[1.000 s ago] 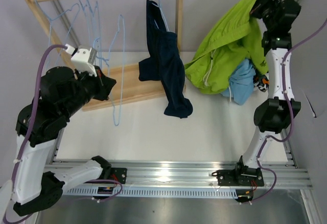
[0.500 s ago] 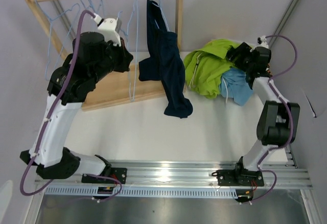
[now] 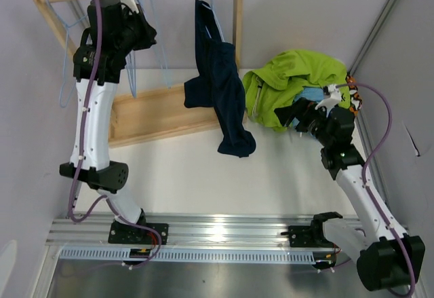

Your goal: Remove the shorts from the hanger

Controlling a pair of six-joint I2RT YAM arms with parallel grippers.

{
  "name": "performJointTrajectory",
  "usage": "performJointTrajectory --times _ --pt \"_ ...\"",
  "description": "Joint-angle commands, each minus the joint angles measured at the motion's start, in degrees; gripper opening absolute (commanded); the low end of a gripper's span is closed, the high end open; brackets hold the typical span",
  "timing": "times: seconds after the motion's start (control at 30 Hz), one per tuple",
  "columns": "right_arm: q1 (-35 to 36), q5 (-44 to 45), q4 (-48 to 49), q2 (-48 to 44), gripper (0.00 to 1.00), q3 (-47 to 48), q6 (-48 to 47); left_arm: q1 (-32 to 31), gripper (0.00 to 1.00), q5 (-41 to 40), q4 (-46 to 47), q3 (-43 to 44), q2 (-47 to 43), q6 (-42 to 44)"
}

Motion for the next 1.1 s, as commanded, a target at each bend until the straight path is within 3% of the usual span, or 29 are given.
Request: performJointTrajectory --times 0.0,0.3,0.5,0.6,0.63,0.73,0.83,0.93,1.07 --pt "3.5 -1.2 0.9 -3.2 0.99 -4.9 -3.1 3.3 0.0 6.6 5.8 5.1 4.1 -3.9" --pt "4.3 -2.2 0.4 -7.3 1.0 -10.5 -2.3 8.0 0.0 14.1 10.4 6.7 10.3 -8.3" --pt "4.2 -2.0 -0.8 -8.2 1.0 -9.8 -3.1 7.5 0.07 15.4 8.9 1.7 6.4 -6.9" --pt "4.3 -2.3 -1.3 -8.9 0.99 -9.8 -2.7 6.1 0.23 14.2 8.7 -2.5 1.4 -5.0" --pt "4.3 -2.3 -1.5 -9.4 0.99 -9.7 -2.7 5.2 0.38 13.7 7.4 -3.2 -0.8 -4.6" --pt "4.6 -2.2 -3.1 -11.1 0.99 -9.5 -2.7 3.8 0.65 11.8 4.9 -3.8 -4.2 -2.8" --pt "4.8 -2.1 -5.3 -12.6 0.99 -9.0 -2.9 3.3 0.79 10.9 4.0 -5.6 -9.3 -2.5" --pt "4.9 -1.9 -7.6 -14.8 0.99 -8.2 -3.2 2.8 0.86 10.9 3.4 -7.7 -14.8 -2.7" --pt "5.0 -1.3 -9.5 -17.5 0.99 -7.8 -3.2 1.1 0.86 13.5 4.5 -9.4 -20.2 -4.4"
